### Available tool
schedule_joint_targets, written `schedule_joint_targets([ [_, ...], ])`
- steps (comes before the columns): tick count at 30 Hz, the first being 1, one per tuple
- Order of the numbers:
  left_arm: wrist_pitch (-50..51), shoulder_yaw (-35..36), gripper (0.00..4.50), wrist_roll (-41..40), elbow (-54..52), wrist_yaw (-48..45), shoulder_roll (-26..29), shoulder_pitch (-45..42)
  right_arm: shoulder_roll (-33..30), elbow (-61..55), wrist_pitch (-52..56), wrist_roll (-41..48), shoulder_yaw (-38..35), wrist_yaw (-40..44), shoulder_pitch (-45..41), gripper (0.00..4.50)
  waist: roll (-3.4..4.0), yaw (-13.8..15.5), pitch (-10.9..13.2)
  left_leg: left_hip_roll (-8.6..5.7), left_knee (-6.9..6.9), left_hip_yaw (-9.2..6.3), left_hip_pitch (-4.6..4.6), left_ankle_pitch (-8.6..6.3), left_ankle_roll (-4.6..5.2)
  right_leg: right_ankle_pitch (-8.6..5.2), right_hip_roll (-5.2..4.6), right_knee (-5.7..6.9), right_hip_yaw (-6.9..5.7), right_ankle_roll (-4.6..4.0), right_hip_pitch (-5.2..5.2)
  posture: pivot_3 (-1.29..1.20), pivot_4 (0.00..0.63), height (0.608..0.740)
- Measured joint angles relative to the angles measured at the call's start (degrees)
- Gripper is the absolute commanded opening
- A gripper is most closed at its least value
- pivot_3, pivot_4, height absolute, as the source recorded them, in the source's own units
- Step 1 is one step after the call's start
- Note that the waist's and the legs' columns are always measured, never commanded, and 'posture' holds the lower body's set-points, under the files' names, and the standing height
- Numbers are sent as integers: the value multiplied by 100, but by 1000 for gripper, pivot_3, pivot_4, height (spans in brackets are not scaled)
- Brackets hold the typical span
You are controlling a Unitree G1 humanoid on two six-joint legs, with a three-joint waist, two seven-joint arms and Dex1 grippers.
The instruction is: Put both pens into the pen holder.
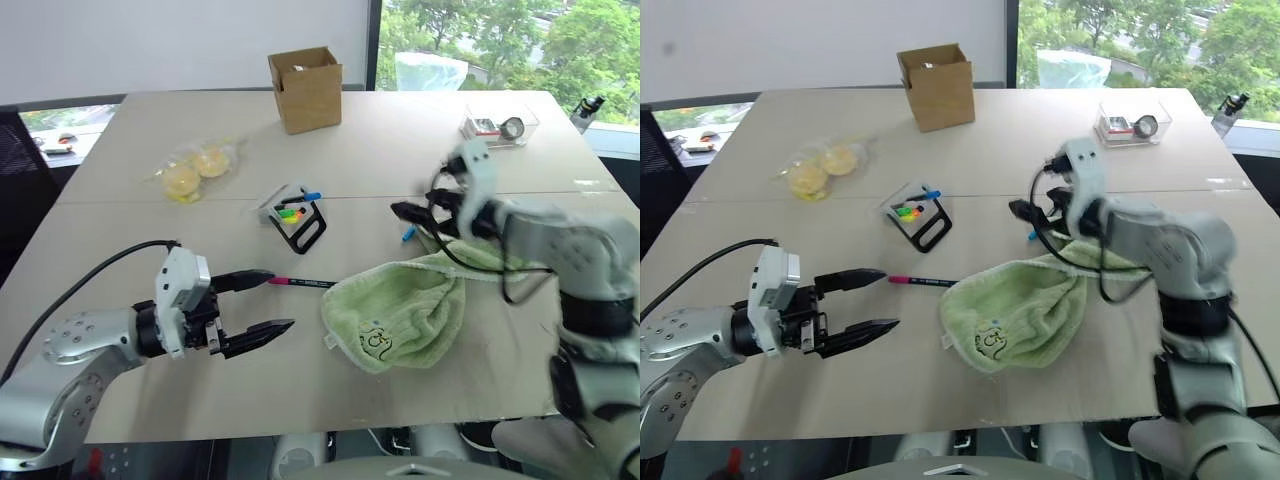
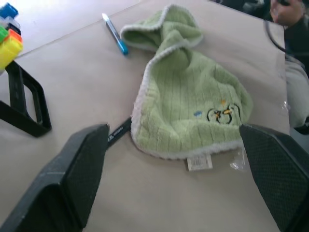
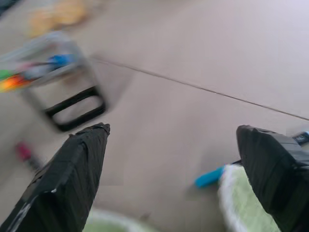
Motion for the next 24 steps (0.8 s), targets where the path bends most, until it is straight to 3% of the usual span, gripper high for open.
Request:
schedule_joint_targets([
  [4,-63,136,4467,-76,21,-44,-15,-126,514,1884,295,-642,-481,-801,-1200,4500,1,-1,0,-4,-1,18,-14,1,-1,4,-1,-3,-2,9,-15,0,150,740],
  [14,-119,394,4467,-673,14,64,-169,-352,643,3824,-396,-1948,15,-493,-1561,4500,2,-195,0,0,-10,25,0,-3,3,-1,5,4,7,21,-13,0,150,740],
  [17,-137,408,4500,-685,13,217,-288,-340,698,4117,-667,-2193,82,-277,-1636,3648,0,-239,-1,5,-10,24,6,-3,3,-1,10,5,8,21,-9,0,150,740],
  [20,-212,421,4500,-673,11,339,-364,-279,707,4217,-847,-2403,266,34,-1637,2219,-2,-286,-2,6,-9,23,15,-3,4,-1,9,6,10,20,-2,0,150,740],
  [21,-228,421,4500,-663,11,371,-378,-255,706,4216,-885,-2455,378,193,-1637,1427,-2,-295,-2,6,-8,23,16,-3,4,0,9,7,12,20,-2,0,150,740],
  [22,-232,421,4500,-659,11,389,-390,-250,708,4213,-911,-2473,440,264,-1637,1149,-2,-298,-2,6,-9,23,16,-3,3,0,9,7,15,20,-2,0,150,740],
  [24,-252,418,4500,-655,11,528,-506,-250,619,4005,-993,-2664,804,653,-1612,182,-3,-291,-4,6,-8,20,14,-3,2,-1,7,8,24,19,-1,0,150,740],
])
